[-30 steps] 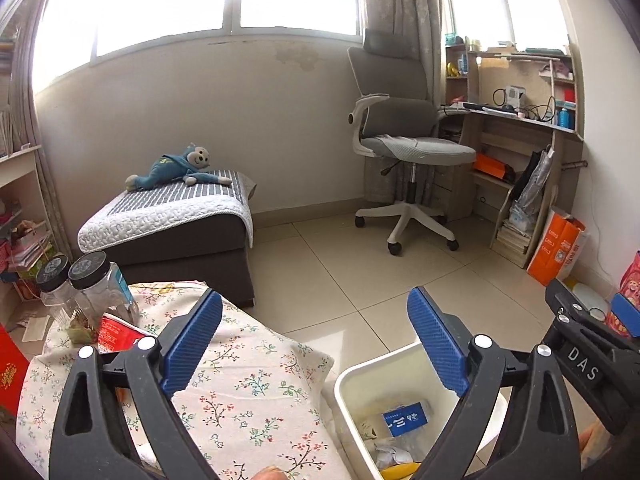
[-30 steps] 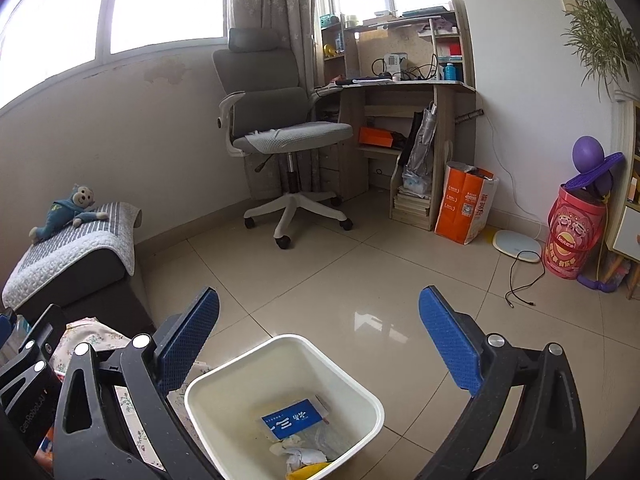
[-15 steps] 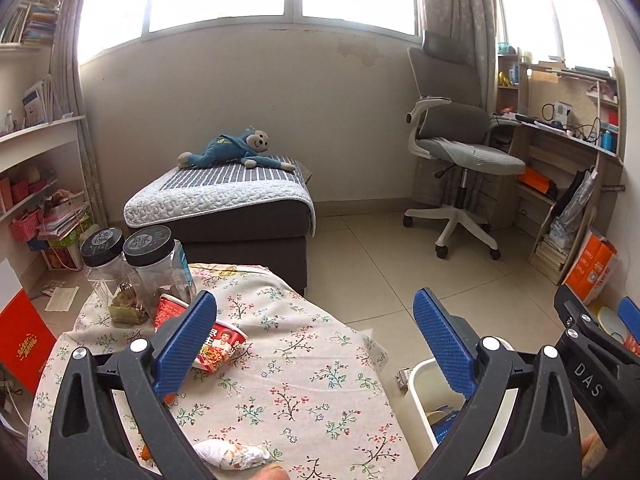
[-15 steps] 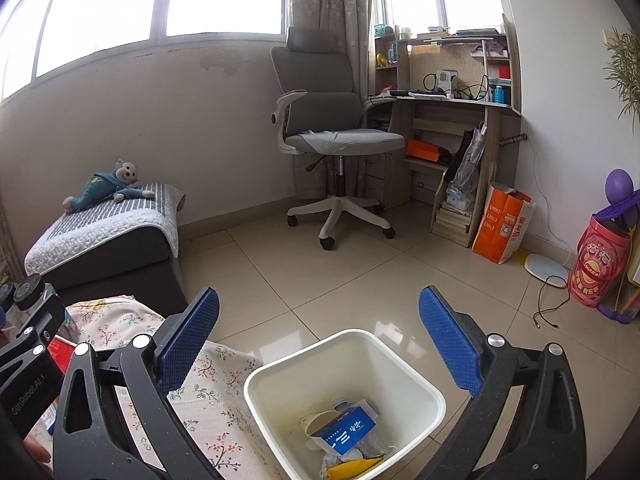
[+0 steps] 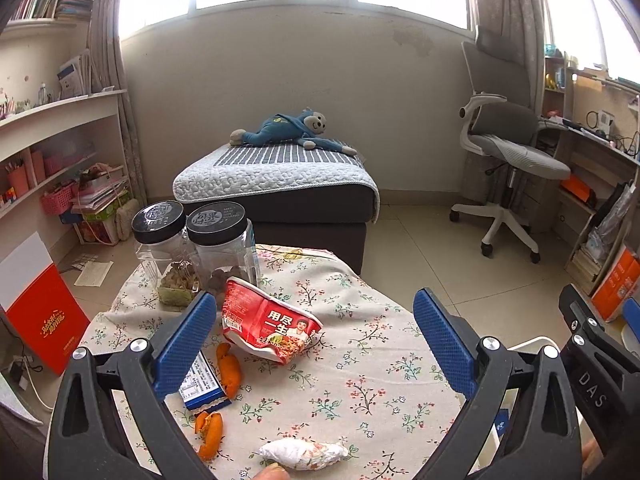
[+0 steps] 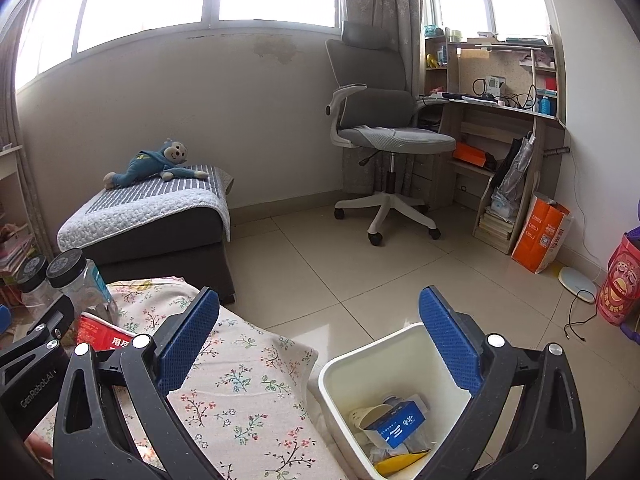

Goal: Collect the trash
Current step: 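Move both grippers back over the table, then grasp the white-and-blue label card with the left gripper while the right gripper grasps a tissue wad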

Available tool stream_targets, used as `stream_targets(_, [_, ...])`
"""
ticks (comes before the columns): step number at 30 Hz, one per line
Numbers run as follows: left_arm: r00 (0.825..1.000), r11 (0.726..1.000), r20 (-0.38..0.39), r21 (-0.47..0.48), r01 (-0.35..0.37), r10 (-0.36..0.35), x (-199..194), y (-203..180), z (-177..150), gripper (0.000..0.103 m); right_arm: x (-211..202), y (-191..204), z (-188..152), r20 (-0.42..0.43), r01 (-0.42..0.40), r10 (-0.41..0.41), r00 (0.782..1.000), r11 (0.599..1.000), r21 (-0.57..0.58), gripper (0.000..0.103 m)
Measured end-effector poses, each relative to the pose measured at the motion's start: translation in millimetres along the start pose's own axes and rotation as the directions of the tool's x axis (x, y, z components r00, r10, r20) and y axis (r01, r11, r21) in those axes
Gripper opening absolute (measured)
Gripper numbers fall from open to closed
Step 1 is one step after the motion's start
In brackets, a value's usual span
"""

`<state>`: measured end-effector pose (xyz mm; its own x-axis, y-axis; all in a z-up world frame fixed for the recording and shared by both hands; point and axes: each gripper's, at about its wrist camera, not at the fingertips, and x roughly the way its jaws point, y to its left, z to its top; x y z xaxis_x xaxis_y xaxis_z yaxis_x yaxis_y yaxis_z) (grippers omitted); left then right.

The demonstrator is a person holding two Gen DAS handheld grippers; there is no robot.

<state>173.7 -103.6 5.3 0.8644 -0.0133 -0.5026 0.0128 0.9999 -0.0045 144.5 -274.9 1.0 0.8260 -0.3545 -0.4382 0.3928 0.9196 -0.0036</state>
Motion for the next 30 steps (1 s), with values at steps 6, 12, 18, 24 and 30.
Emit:
stream_targets(6, [0.996, 0.998, -0.073, -0.032, -0.057, 0.055, 19.9, 37.8, -5.7, 0.096, 8.6, 37.8, -10.8, -0.038, -0.058, 0.056, 0.998, 0.998, -0.038, 0.096])
stream_targets(12, [0.931, 0.986, -0.338, -0.039, -0.16, 0.137, 84.5, 92.7, -35.4, 0.096, 25.4, 76.9, -27.3, -0.134, -0.142, 0.128, 0.983, 0.984, -0.104, 0.096])
stream_targets(18, [0.761, 0.955, -0.644, -0.172, -0.242, 0.077, 159.1, 163.2, -87.8, 0.096, 51.9, 121.6, -57.8, -0.355, -0.316, 0.223, 0.908, 0.92, -0.231, 0.096])
stream_targets(24, [0.719, 0.927, -0.695, -0.286, -0.245, -0.025, 191.1, 188.9, -102.5, 0.096, 62.0, 146.7, -81.3, -0.529, -0.496, 0.293, 0.796, 0.817, -0.295, 0.096])
stream_targets(30, [0.712, 0.938, -0.702, -0.243, -0.245, 0.004, 205.7, 182.5, -109.8, 0.096, 65.9, 167.6, -121.4, -0.708, -0.669, 0.285, 0.647, 0.658, -0.346, 0.096])
